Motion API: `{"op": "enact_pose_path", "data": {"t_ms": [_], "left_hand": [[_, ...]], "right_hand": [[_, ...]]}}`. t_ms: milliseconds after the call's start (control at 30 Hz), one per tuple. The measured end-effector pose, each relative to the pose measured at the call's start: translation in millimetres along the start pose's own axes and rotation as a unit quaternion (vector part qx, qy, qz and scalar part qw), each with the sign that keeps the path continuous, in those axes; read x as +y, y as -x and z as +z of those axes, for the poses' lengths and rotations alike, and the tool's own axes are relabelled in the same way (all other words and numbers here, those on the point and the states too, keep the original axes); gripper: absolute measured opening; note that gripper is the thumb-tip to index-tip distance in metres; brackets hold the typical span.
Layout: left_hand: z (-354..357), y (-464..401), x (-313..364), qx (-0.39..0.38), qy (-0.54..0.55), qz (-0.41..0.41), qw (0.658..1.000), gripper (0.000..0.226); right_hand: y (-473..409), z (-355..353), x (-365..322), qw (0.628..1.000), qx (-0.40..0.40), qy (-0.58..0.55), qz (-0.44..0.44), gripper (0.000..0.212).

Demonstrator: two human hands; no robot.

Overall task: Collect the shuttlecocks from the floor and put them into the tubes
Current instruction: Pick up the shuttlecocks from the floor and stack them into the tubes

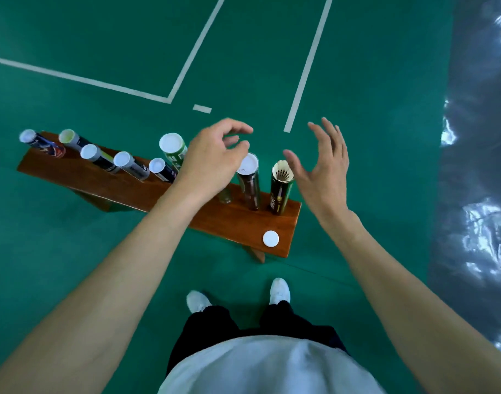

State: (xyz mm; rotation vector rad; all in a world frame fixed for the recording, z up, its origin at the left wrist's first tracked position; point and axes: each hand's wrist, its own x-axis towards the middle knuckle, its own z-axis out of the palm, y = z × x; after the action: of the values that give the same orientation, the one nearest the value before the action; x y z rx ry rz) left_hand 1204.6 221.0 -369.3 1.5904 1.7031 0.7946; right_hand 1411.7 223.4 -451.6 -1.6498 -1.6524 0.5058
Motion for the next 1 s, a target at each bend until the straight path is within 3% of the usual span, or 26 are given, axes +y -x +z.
{"op": "enact_pose_path", "data": {"t_ms": [133, 167, 233, 367, 567, 833, 1000], "left_hand": [[-52, 26, 1, 0.079, -0.021, 0.045, 0.996, 0.030], [-93, 47, -3, 0.134, -0.038, 0.059, 0.989, 0.036], [-113, 53, -8, 0.156, -0.051, 0.066, 0.984, 0.047], [-222, 125, -31, 0.303, -0.058, 0.054, 0.950, 0.056], [-391, 290, -76, 0.489, -0.118, -0.004, 0.864, 0.052], [-541, 502, -134, 0.597, -0.206, -0.131, 0.764, 0.044], [-597, 589, -180, 0.659, -0.168, -0.182, 0.711, 0.037]], "right_hand": [[-15, -3, -90, 0.992, 0.003, -0.087, -0.089, 0.059], [-14, 7, -140, 0.982, -0.017, -0.125, -0.137, 0.059], [-15, 12, -170, 0.977, -0.051, -0.157, -0.137, 0.059], [16, 50, -290, 0.934, -0.138, -0.254, -0.212, 0.063], [128, 131, -496, 0.840, -0.240, -0.383, -0.299, 0.066], [303, 222, -706, 0.700, -0.365, -0.490, -0.370, 0.054], [392, 278, -791, 0.631, -0.478, -0.503, -0.347, 0.043]]}}
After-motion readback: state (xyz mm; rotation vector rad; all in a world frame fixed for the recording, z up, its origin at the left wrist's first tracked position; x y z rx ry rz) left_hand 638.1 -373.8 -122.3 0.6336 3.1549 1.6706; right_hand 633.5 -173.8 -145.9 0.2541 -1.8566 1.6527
